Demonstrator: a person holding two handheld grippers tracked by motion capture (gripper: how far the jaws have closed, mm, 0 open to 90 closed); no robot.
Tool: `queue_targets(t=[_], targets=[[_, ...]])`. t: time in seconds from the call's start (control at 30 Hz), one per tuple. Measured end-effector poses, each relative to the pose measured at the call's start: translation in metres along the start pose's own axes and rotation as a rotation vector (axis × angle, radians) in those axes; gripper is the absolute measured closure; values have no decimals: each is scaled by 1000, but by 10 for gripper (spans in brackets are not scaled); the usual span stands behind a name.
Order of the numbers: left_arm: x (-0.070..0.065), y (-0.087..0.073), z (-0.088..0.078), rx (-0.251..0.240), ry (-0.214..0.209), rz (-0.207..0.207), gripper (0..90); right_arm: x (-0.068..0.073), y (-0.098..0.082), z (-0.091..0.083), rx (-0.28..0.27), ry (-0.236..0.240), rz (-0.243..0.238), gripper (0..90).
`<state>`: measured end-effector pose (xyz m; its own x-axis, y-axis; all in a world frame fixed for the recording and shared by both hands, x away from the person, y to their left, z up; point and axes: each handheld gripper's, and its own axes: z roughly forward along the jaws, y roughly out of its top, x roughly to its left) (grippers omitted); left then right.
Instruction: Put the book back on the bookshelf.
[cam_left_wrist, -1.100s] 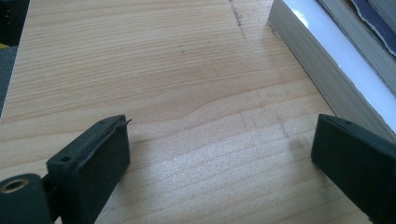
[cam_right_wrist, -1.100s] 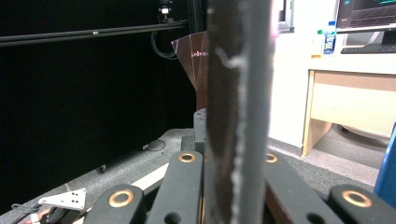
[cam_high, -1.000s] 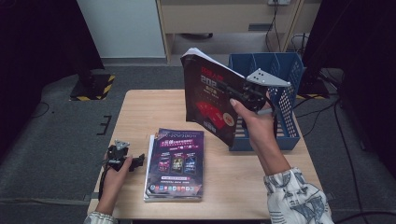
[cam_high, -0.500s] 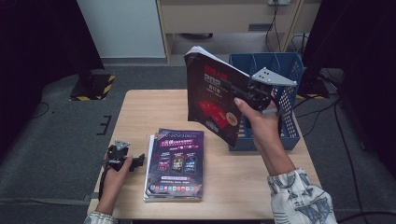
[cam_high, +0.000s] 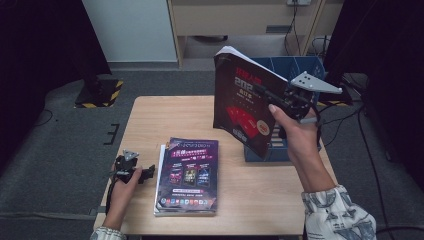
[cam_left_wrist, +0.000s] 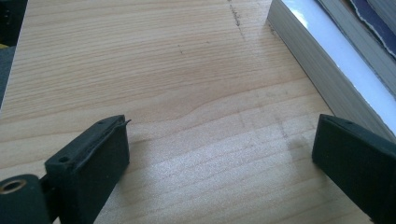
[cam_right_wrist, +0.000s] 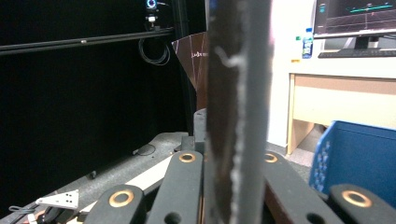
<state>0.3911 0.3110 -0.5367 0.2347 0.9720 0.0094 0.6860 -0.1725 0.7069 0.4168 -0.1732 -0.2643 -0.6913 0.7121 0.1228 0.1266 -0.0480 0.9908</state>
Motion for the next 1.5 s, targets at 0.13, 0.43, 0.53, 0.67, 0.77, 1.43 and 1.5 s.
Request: queue_targets(t=[0.13, 0.43, 0.53, 0.67, 0.77, 1.43, 1.5], targets=[[0, 0, 0, 0, 0, 0, 34, -5, 1, -10, 4, -19, 3, 863], [0, 0, 0, 0, 0, -1, 34, -21, 4, -31, -1, -64, 14, 863], [0, 0, 0, 0, 0, -1, 33, -25, 5, -38, -4, -76, 20, 863], [-1, 0, 0, 0, -1, -1, 33, -32, 6, -45, -12, -97, 33, 863], [-1, 0, 0, 0, -1, -1, 33, -37, 6, -50, -11, -113, 35, 863], [-1, 0, 0, 1, -4, 2, 30, -59, -1, -55, 7, -269, 39, 862], [-1, 0, 0, 1, -4, 2, 30, -60, -2, -49, 9, -283, 38, 862]])
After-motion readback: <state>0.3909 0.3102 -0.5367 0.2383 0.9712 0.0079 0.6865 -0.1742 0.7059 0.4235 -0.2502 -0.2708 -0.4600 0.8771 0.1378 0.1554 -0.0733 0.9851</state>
